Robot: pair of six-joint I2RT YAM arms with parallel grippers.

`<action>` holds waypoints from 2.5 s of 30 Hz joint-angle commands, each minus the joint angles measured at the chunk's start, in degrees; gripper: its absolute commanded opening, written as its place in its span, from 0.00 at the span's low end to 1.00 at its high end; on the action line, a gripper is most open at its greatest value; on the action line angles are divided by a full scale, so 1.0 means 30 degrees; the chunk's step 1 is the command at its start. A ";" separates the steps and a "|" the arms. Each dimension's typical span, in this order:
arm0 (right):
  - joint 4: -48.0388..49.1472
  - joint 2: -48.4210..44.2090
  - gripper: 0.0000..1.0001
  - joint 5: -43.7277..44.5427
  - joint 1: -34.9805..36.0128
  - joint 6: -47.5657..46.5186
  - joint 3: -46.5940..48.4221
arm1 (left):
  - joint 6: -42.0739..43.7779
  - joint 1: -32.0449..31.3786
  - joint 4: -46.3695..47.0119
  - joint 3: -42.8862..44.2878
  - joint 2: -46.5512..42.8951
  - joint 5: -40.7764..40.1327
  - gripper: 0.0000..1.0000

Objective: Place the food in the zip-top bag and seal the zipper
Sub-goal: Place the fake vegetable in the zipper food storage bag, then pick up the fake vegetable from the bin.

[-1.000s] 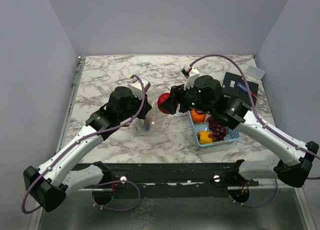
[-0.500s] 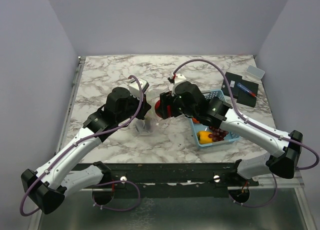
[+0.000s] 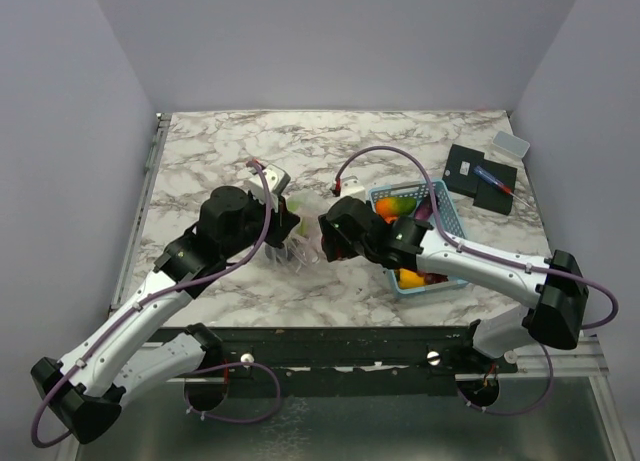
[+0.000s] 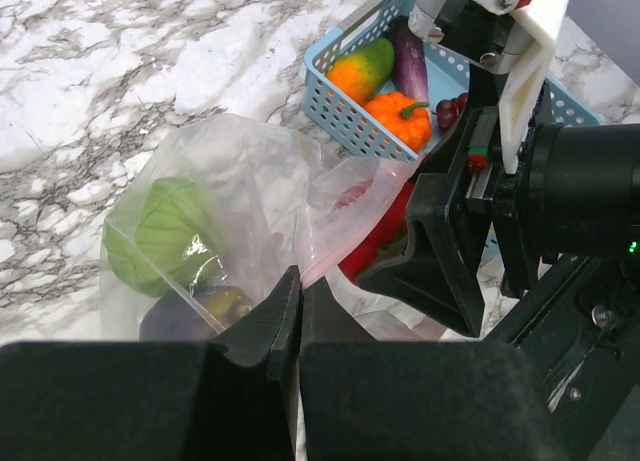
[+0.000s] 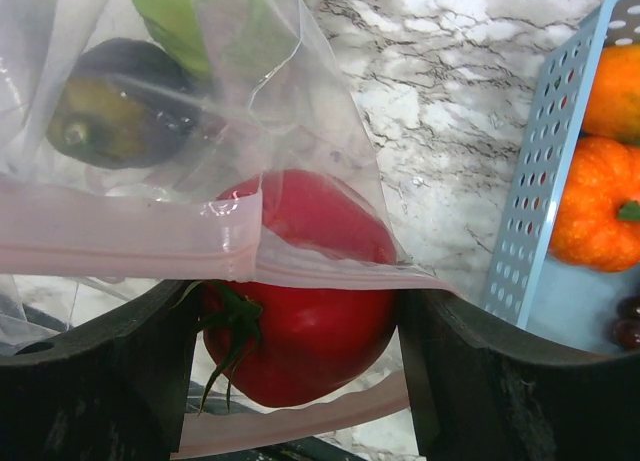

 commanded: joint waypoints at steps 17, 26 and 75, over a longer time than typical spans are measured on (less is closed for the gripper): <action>0.0075 0.0497 0.38 0.0515 0.0167 0.1154 0.1649 | 0.0072 0.0120 0.1457 -0.0115 -0.0217 0.0021 0.00; 0.1559 0.1775 0.54 -0.0939 0.0196 0.1181 0.3444 | 0.0081 0.0187 0.1453 -0.0086 -0.0184 -0.0034 0.00; -0.4771 -0.6577 0.92 0.6212 -0.1463 0.3257 -0.0109 | -0.0083 0.0238 0.1423 -0.0137 -0.0070 -0.0332 0.00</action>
